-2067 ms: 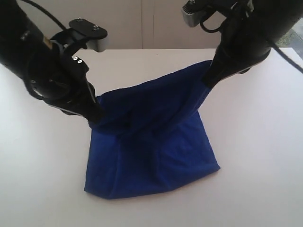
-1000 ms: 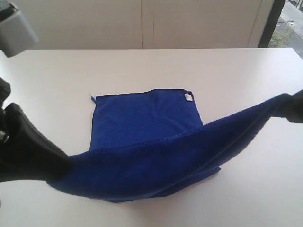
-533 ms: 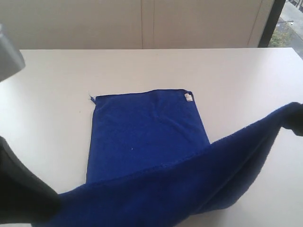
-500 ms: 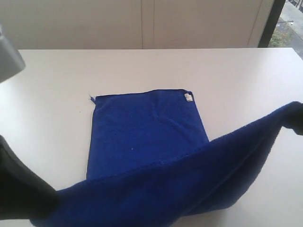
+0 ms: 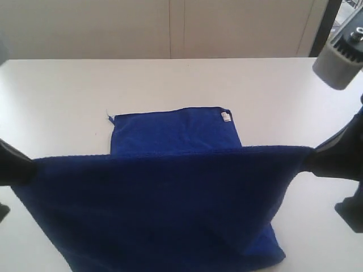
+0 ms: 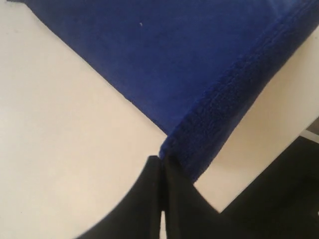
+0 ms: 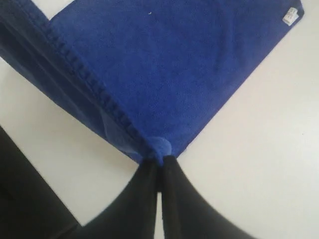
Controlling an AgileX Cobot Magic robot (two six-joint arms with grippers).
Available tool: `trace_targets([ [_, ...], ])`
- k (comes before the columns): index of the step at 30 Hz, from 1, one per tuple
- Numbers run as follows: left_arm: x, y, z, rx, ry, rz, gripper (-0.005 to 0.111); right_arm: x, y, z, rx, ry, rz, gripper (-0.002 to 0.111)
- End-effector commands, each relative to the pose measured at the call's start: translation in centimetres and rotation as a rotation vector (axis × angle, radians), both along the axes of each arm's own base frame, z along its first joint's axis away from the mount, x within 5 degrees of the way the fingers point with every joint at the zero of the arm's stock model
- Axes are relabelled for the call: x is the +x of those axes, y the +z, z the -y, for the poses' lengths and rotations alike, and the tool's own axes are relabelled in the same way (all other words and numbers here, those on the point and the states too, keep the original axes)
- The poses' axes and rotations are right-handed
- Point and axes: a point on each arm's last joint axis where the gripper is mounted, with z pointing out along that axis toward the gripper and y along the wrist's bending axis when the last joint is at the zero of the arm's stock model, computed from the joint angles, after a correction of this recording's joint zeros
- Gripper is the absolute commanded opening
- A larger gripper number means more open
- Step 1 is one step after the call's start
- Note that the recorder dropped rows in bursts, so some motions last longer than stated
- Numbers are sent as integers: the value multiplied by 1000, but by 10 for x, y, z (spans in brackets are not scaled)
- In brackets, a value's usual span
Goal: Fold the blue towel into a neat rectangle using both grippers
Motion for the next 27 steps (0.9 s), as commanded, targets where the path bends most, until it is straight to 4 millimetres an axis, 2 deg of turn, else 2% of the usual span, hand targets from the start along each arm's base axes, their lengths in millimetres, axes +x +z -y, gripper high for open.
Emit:
trace_targets([
  [1, -4, 24, -5, -16, -18, 34, 0, -1, 9, 2, -6, 3, 34, 0],
  [4, -4, 28, -7, -17, -16, 33, 0, -5, 17, 7, -11, -3, 76, 0],
  [10, -5, 28, -6, -29, -20, 28, 0, -13, 20, 13, -18, -8, 84, 0],
  [16, -9, 27, -3, -57, -41, -18, 0, -37, 42, 27, 53, -16, 201, 0],
  [19, -13, 26, 0, -76, -78, -52, 0, -47, 47, 32, 79, -15, 236, 0],
  [22, -12, 18, 1, -61, -78, -62, 0, -47, 46, 31, 79, -14, 230, 0],
  [27, -9, -7, 4, -30, -39, -87, 0, -33, 30, 23, 34, -12, 152, 0],
])
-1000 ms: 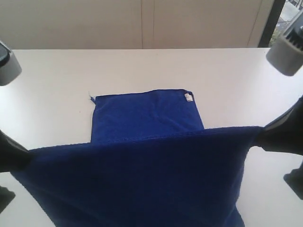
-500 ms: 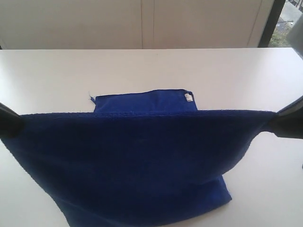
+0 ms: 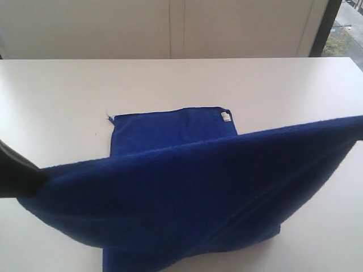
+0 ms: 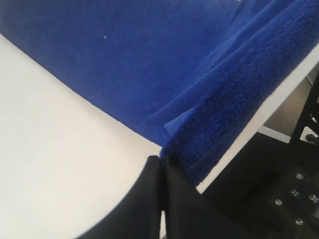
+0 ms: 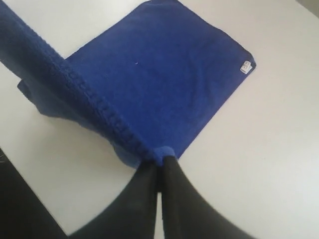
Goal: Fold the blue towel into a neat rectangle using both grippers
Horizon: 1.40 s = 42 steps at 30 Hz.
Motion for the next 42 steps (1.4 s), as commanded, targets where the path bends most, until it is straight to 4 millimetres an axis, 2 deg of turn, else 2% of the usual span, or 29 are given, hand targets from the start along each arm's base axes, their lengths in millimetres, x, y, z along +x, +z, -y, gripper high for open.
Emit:
trace_targets([
  [1, 0, -20, -1, 43, 27, -31, 0, 13, -14, -6, -48, -5, -61, 0],
  [4, 1, -20, -1, 46, 33, -17, 0, 20, -21, -9, -80, -2, -89, 0],
  [11, 10, -5, -7, 65, 74, 108, 0, 34, -29, -18, -125, 16, -139, 0],
  [19, 15, -4, -10, 86, 115, 151, 0, 54, -39, -24, -194, 5, -162, 0],
  [24, 20, -10, -2, 113, 118, 128, 0, 61, -41, -21, -253, -28, -135, 0],
  [29, 23, -15, 6, 126, 111, 100, 0, 51, -35, -14, -246, -43, -126, 0],
  [36, 19, -13, 5, 100, 107, 81, 0, 25, -13, 1, -177, -54, -8, 0],
  [42, 25, -17, 14, 100, 96, 90, 0, 26, -14, 0, -178, -53, -14, 0],
])
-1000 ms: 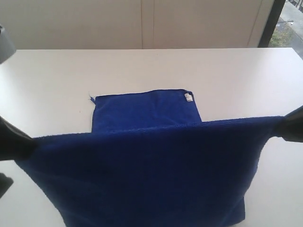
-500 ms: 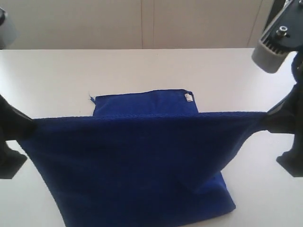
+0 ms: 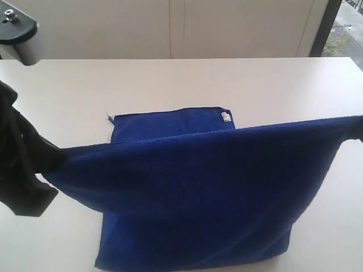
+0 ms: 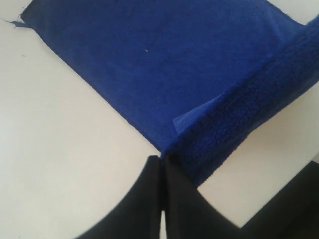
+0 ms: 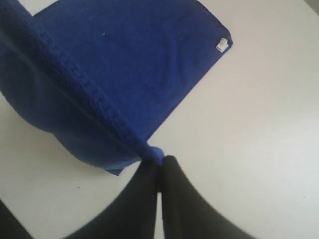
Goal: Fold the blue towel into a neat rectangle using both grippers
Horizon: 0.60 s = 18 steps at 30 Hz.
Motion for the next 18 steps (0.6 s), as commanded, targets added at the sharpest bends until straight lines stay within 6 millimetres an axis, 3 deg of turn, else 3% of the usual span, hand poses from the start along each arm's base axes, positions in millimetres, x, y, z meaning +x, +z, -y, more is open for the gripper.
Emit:
trace_targets([
  [1, 2, -3, 1, 46, 5, -5, 0, 2, 0, 2, -34, -17, -1, 0],
  [9, 4, -5, -10, 147, 70, 0, 0, 21, -9, -8, -68, -15, -46, 0],
  [18, 19, -9, 2, 187, 65, 89, 0, 44, -17, -16, -124, -20, -26, 0],
])
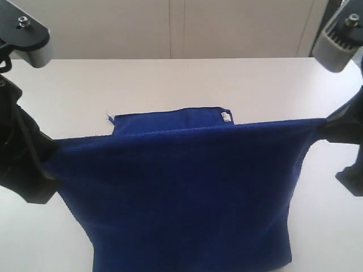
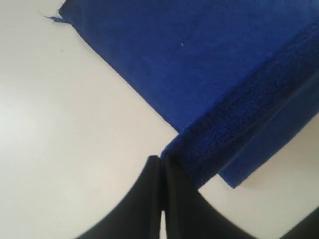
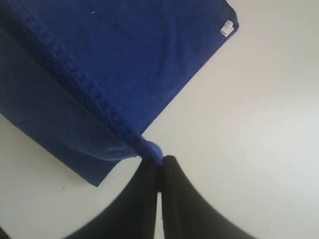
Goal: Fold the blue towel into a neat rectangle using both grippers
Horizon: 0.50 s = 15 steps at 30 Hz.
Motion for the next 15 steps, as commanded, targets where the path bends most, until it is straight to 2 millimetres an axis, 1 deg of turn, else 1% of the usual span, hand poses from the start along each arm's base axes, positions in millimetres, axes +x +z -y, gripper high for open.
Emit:
trace_targets([
  [1, 9, -5, 2, 94, 23, 37, 0, 11, 0, 0, -53, -15, 46, 0],
  [6, 21, -8, 6, 155, 65, 96, 0, 24, -1, 2, -111, -61, 101, 0],
  [9, 29, -11, 5, 156, 98, 104, 0, 32, -4, -2, -123, -53, 110, 0],
  [11, 37, -14, 6, 154, 116, 106, 0, 39, -7, -4, -142, -49, 120, 0],
  [15, 55, -19, 5, 145, 156, 113, 0, 53, -12, -5, -189, -97, 151, 0],
])
